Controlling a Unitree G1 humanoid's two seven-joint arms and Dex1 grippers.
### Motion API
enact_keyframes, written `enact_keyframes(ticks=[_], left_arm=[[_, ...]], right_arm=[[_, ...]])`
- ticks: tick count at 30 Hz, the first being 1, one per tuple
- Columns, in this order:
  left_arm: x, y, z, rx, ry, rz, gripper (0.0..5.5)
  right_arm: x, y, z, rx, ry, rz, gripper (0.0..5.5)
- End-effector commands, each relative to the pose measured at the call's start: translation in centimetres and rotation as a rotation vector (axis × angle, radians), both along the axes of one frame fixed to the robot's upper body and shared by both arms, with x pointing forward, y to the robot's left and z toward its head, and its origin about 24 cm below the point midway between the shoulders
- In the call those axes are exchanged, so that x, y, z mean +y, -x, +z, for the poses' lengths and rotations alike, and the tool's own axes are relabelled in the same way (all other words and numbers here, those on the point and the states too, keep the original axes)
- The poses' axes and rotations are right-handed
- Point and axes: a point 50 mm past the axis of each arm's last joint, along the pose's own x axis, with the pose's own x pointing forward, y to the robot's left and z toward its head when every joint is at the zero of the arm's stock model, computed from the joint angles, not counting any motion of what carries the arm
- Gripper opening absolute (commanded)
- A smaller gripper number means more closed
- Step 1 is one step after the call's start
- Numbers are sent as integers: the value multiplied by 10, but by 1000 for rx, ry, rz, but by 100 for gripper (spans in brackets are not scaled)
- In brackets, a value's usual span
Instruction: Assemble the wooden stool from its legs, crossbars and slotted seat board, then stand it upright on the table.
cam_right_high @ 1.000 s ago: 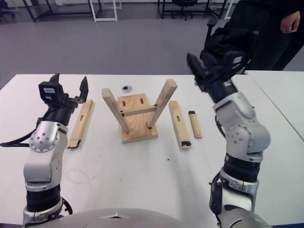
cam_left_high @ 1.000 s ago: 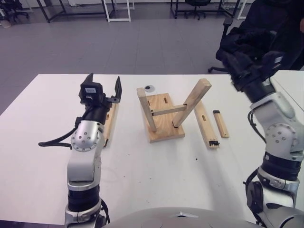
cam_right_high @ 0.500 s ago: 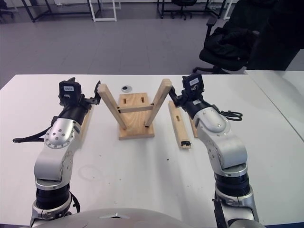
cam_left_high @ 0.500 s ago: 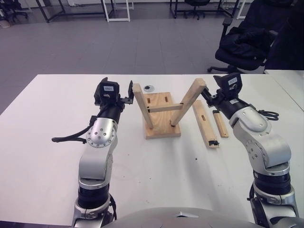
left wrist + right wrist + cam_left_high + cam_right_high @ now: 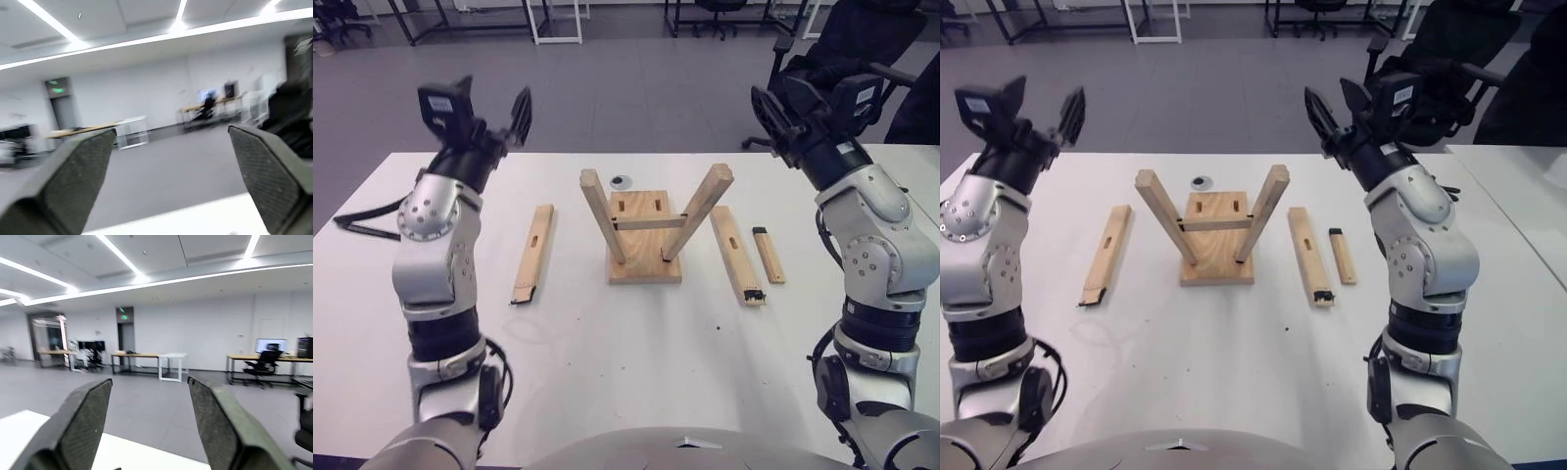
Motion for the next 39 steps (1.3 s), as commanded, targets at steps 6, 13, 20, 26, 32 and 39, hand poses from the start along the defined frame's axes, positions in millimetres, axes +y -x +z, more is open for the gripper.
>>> enact_keyframes(ticks=[6,13,20,26,32,39], left_arm=[[-59,2,-86,415,97,-298,424],[-54,-3,-52,298,183,-303,424],[-31,1,-2,84,197,-276,424],[70,24,-66,316,-228,121,424],[77,52,-120,543,-605,47,424],[39,77,-152,742,-902,-335,424]], right_arm=[[35,-5,-76,506,27,121,290],[22,-8,-30,339,-177,160,290],[-2,-35,-66,328,170,-47,290],[75,42,-68,113,337,689,290],[44,3,-97,240,586,345,290],[10,-20,-167,330,1063,190,290]])
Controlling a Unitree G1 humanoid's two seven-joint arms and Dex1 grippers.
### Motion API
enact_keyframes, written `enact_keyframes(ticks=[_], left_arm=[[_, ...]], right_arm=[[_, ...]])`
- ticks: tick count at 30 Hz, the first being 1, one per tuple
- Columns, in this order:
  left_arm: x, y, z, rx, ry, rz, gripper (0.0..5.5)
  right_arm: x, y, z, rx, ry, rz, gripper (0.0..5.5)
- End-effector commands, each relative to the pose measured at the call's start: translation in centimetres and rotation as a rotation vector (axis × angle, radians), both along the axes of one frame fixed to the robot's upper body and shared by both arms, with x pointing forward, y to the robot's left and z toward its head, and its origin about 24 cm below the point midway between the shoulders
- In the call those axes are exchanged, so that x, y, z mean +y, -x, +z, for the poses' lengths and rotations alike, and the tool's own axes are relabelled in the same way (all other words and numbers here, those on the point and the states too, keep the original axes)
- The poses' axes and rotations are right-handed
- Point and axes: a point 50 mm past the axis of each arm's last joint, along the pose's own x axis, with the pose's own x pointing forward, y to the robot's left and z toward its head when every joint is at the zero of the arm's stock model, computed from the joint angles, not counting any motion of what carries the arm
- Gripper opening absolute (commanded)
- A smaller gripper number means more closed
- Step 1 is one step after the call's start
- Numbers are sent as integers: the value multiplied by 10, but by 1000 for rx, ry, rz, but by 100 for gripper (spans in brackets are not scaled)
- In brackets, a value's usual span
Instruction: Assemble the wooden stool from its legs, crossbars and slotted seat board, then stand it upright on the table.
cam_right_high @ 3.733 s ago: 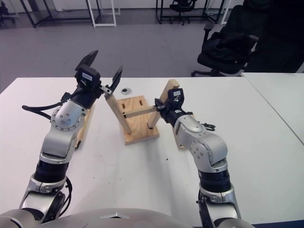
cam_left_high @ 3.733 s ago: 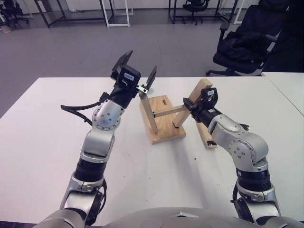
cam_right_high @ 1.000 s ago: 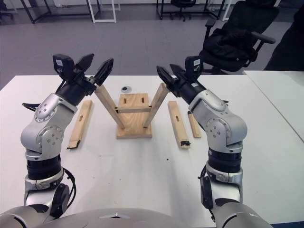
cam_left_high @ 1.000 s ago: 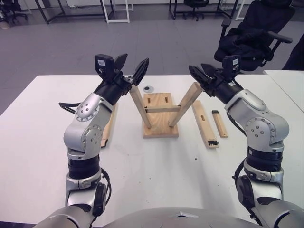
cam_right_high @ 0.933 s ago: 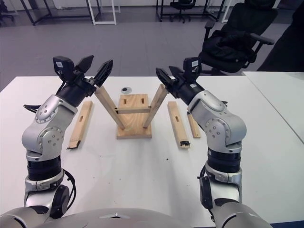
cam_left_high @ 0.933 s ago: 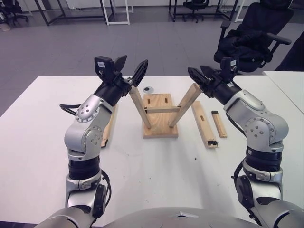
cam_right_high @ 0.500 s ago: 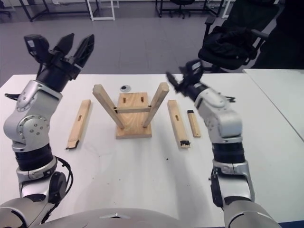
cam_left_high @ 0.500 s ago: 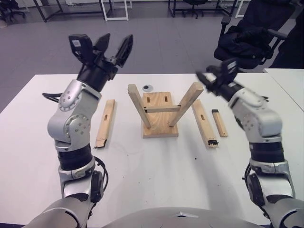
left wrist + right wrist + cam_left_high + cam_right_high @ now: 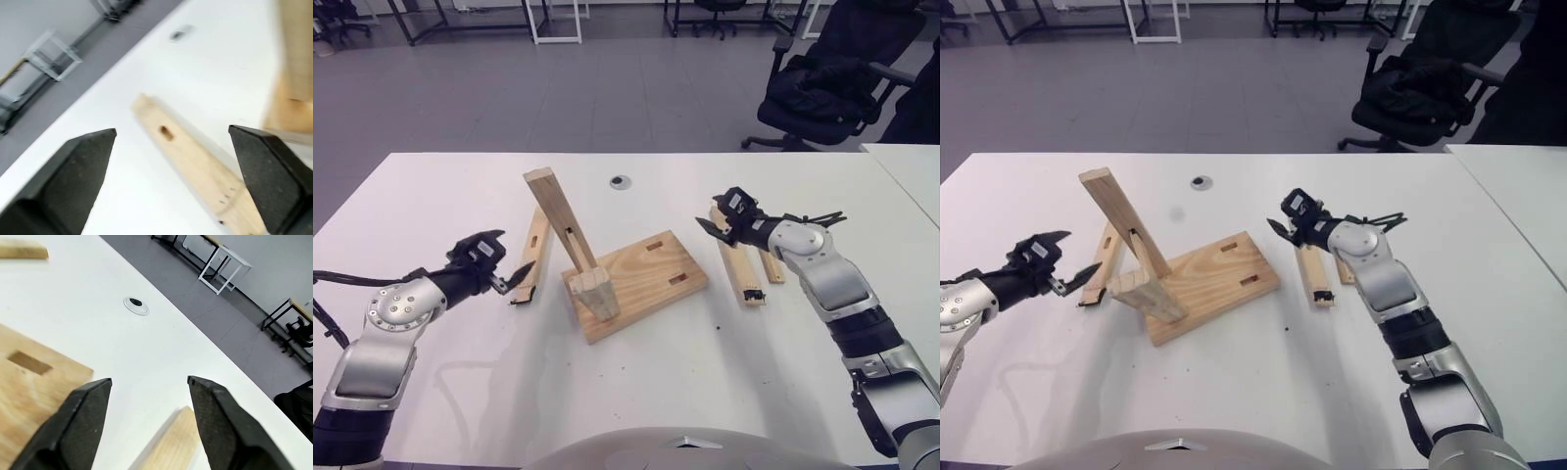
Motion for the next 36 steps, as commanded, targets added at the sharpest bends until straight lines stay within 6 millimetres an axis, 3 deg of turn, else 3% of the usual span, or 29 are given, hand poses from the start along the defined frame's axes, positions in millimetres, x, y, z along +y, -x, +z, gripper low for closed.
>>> enact_keyframes(ticks=[1,8,13,18,20,23,25,28,32,36], left_arm=[[-22,0,-19,89,-73,-126,424],[-41,-6,-48,110,-117,-178,424],[-52,-24,-52,56,-22,-153,424],[-68,-68,-50,-37,158,-153,424],[-61,-79,-51,-62,165,-140,424],[-34,-89,-37,-130,147,-82,424],[-17,-87,-21,-179,159,-53,424],[6,-74,-9,-210,166,-9,424],[-10,-49,-3,-162,176,-139,424],[-22,-8,-17,67,64,-302,424]], right_arm=[[6,6,-29,18,204,156,290],[3,24,-48,152,292,305,290],[13,57,-56,305,193,453,290],[11,70,-31,322,102,477,290],[6,72,-15,313,70,468,290],[-7,59,7,232,10,376,290],[-14,40,19,141,-73,278,290],[-18,17,21,64,-123,162,290],[-20,-3,-6,45,-19,62,290],[-2,-23,-26,21,57,95,290]])
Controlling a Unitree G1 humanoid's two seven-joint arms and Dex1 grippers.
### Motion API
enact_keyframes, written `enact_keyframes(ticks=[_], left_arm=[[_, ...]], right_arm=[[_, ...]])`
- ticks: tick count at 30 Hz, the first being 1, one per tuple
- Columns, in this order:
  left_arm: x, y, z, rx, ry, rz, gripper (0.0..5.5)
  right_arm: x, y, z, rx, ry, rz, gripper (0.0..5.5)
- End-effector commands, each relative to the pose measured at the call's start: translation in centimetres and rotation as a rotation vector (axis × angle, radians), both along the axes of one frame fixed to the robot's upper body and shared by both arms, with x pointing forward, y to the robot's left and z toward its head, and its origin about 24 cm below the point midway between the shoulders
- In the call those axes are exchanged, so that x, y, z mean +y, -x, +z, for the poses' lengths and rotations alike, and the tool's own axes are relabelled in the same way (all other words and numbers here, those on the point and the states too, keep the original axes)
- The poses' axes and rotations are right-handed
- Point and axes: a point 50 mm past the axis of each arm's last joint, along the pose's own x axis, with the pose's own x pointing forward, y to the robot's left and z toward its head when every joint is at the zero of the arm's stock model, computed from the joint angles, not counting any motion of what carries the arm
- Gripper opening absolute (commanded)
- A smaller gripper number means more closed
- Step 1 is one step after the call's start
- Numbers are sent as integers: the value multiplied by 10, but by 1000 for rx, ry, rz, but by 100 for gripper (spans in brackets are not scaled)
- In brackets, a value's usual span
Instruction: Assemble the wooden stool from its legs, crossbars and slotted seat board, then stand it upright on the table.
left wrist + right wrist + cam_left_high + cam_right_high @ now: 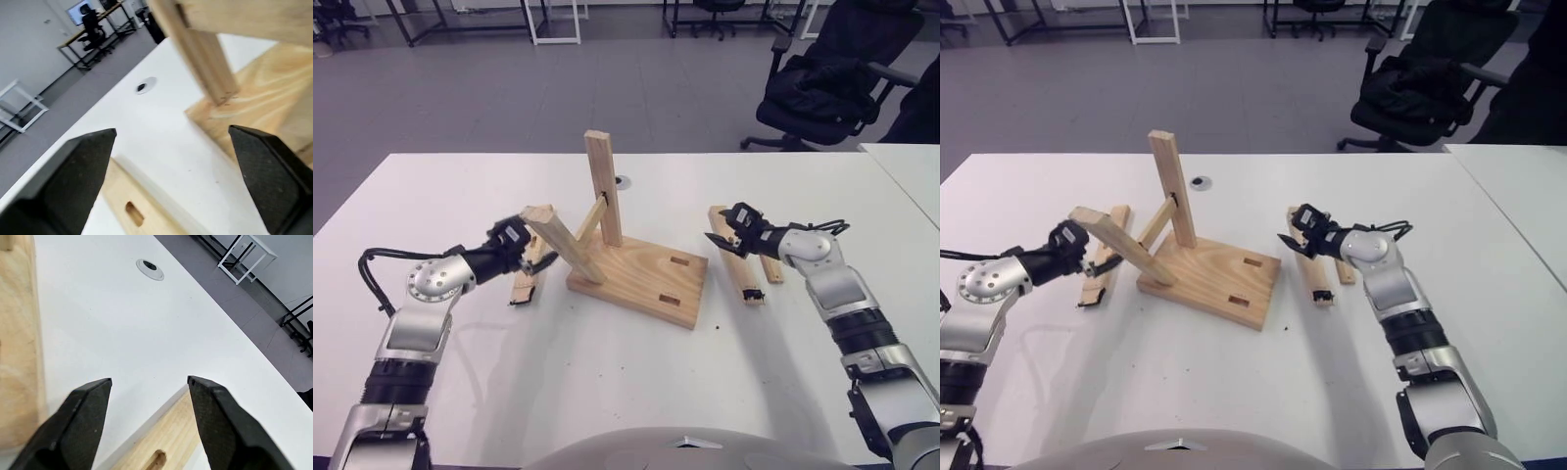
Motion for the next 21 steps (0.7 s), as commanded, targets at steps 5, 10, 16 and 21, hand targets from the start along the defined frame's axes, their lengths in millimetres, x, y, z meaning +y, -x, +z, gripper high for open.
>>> enact_keyframes(ticks=[5,10,16,21], left_arm=[[-14,17,-25,204,-166,-121,424],[-34,-30,-43,46,-64,45,424],[-43,-55,-55,-24,-32,112,424],[-15,-31,-34,-114,41,241,424]], right_arm=[[36,-15,-22,45,30,237,290],[40,11,-33,193,15,437,290],[34,14,-23,70,-54,248,290],[-35,20,-5,-55,-352,-434,290]])
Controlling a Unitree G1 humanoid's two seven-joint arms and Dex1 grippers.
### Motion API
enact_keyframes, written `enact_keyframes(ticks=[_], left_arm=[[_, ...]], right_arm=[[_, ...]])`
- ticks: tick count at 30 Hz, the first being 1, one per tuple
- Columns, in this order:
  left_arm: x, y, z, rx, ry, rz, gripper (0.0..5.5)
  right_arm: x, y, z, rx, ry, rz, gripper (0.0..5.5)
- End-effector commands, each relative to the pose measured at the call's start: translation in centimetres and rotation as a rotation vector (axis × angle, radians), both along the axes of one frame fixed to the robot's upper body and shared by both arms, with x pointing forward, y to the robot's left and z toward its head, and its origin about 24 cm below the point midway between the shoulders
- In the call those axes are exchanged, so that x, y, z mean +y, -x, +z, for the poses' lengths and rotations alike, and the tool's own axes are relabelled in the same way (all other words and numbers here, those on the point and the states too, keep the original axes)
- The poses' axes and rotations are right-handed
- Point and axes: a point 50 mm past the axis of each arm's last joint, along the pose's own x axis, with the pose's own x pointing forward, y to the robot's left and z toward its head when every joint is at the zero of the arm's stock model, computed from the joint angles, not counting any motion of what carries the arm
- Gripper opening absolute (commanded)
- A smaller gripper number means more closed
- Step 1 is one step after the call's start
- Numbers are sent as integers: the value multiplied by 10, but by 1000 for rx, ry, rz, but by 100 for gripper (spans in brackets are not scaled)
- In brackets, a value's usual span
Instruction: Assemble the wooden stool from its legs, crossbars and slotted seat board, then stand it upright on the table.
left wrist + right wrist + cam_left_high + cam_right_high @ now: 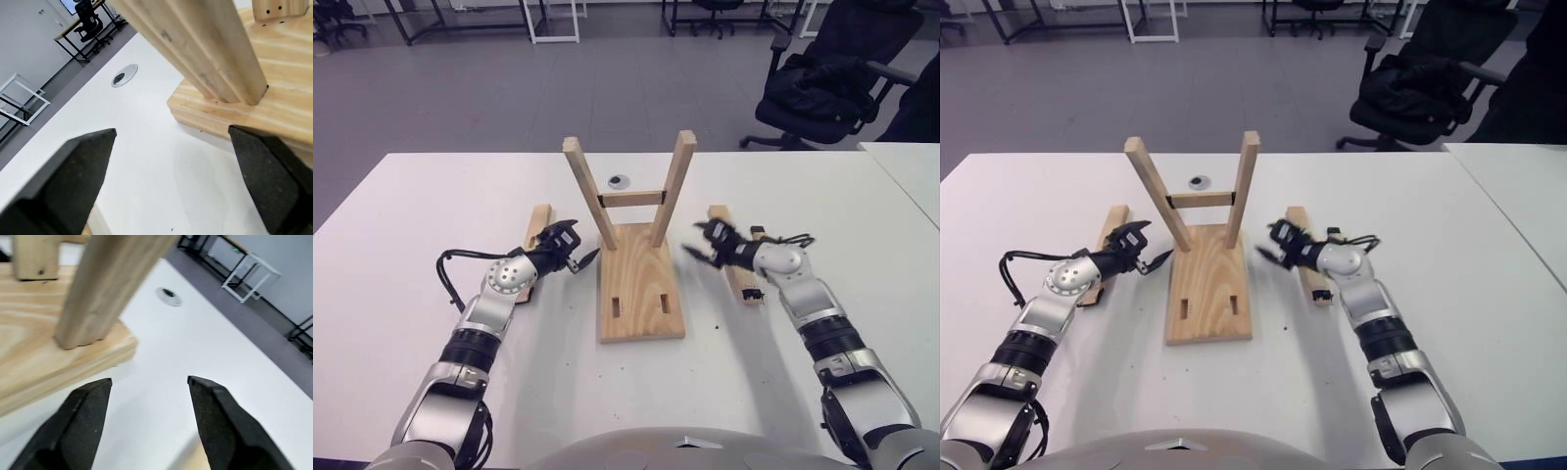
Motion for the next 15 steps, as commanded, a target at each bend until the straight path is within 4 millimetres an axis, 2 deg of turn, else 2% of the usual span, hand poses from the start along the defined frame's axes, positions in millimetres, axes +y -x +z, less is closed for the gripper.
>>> enact_keyframes(ticks=[1,4,6,11,15], left_arm=[[24,26,19,-68,112,150,424],[18,48,23,-41,330,237,424],[15,59,19,-7,336,249,424],[8,60,27,11,346,252,424],[4,62,30,16,327,239,424]], right_arm=[[-59,23,-10,69,-204,-456,290],[-73,38,-26,161,-276,-587,290],[-76,42,-31,204,-312,-641,290],[-70,49,-44,338,-369,-685,290],[-69,55,-56,421,-325,-714,276]])
